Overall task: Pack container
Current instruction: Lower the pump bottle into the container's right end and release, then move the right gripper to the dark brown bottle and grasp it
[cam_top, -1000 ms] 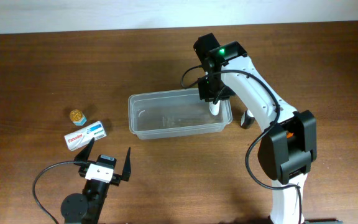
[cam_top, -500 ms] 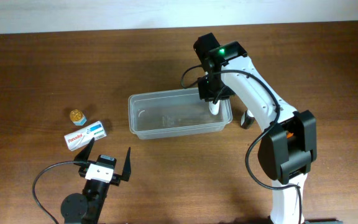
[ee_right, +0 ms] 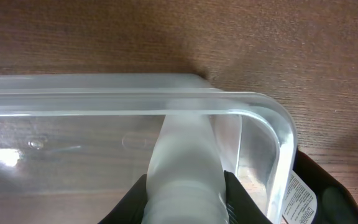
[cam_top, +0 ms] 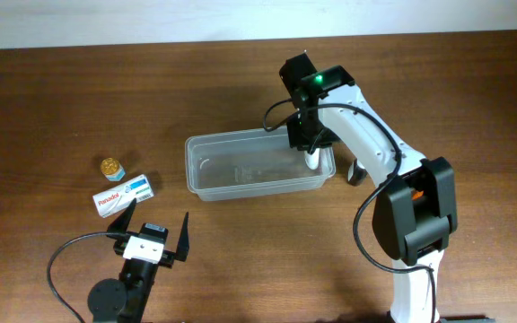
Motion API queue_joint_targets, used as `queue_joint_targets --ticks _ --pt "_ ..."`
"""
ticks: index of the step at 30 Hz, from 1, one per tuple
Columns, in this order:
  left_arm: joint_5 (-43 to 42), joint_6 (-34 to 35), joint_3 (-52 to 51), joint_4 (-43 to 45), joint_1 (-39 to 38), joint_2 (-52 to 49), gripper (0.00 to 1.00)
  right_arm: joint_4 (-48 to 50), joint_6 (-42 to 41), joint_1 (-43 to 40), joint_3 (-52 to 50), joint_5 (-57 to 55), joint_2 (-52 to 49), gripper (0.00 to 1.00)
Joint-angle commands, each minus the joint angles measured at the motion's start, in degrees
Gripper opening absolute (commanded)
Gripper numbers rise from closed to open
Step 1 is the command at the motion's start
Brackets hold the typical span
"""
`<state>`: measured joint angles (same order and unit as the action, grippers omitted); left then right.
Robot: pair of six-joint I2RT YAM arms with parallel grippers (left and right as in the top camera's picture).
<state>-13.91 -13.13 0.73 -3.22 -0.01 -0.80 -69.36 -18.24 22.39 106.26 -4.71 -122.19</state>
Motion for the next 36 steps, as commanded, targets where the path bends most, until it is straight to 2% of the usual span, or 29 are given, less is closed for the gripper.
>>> queue_joint_targets --ticks 1,4,5,12,18,21,25,29,31,36 --pt "0.15 -0.66 -0.20 -0.31 0.17 0.39 0.99 0.52 -0.68 0.46 -0.09 -1.36 -0.02 0.20" --pt "0.15 -0.66 -0.22 -0.28 0.17 0.39 1.00 0.57 -0.68 0.46 -0.09 -1.36 -0.02 0.36" --pt "0.15 -0.66 -0.22 -0.28 0.17 0.39 0.99 0.59 -0.68 0.46 -0.09 -1.36 -0.02 0.37" --pt "0.15 -0.66 -0.20 -0.28 0.17 0.39 1.00 0.59 -0.66 0.46 0.48 -1.33 0.02 0.40" --pt "0.17 -0.66 -0.20 -0.31 0.17 0.39 0.99 -3.96 -0.04 0.46 6.64 -1.14 0.74 0.42" --pt "0.15 -0.66 -0.20 -0.28 0.17 0.39 0.99 -8.52 -0.04 0.46 12.55 -1.14 1.55 0.47" --pt "0.17 -0.66 -0.20 -0.28 0.17 0.39 0.99 -16.63 0.00 0.17 22.47 -1.16 2.60 0.60" --pt "0.15 -0.66 -0.22 -0.28 0.17 0.39 0.99 -24.72 -0.04 -1.75 30.42 -1.11 2.99 0.67" --pt "0.17 -0.66 -0.20 -0.28 0.17 0.39 0.99 -28.00 0.11 -3.72 32.54 -1.09 3.02 0.68" --pt "0.15 -0.66 -0.22 -0.28 0.17 0.39 0.99 -27.98 4.50 -8.96 30.12 7.37 4.63 0.69"
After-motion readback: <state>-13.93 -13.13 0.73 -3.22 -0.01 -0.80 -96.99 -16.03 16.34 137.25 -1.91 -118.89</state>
